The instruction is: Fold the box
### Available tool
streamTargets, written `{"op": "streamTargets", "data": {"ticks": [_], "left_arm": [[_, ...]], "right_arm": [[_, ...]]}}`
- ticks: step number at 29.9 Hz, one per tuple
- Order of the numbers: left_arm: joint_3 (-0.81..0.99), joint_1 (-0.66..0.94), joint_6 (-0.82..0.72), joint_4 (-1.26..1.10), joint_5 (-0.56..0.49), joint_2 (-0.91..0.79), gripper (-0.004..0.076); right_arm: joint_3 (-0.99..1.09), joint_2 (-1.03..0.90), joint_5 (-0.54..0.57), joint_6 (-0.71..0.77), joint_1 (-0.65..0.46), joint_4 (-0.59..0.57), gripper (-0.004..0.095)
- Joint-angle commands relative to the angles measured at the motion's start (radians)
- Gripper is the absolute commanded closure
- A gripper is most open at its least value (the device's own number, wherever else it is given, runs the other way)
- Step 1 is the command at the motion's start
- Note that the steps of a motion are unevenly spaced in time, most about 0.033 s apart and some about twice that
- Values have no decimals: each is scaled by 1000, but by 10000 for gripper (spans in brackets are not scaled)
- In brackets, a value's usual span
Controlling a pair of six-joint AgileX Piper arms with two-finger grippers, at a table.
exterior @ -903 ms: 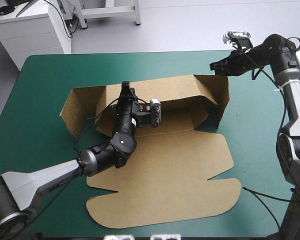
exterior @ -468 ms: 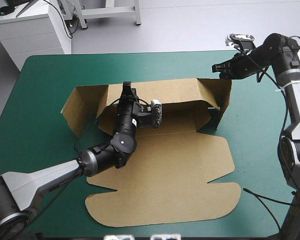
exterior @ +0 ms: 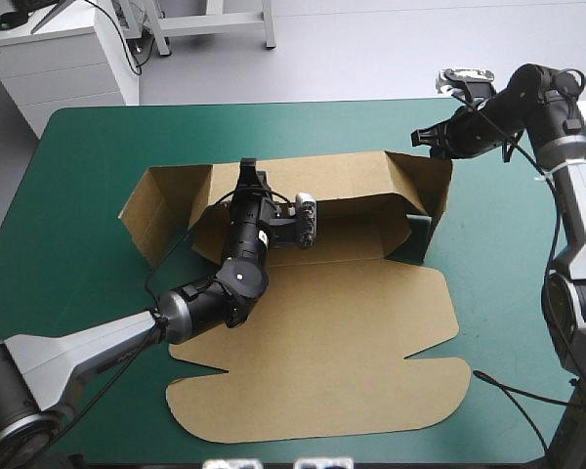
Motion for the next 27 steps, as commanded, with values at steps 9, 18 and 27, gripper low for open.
{"op": "streamTargets", "data": {"ticks": [9, 18, 27], "left_arm": [[-24, 1, -12, 97, 25, -32, 731], [-24, 1, -12, 97, 27, -32, 731], [-24, 1, -14, 97, 23, -32, 731]], "right_arm": [[113, -146, 17, -21, 10, 28, 926], [280, -244, 15, -70, 10, 34, 927], [378, -318, 15, -84, 10, 58, 927]]}}
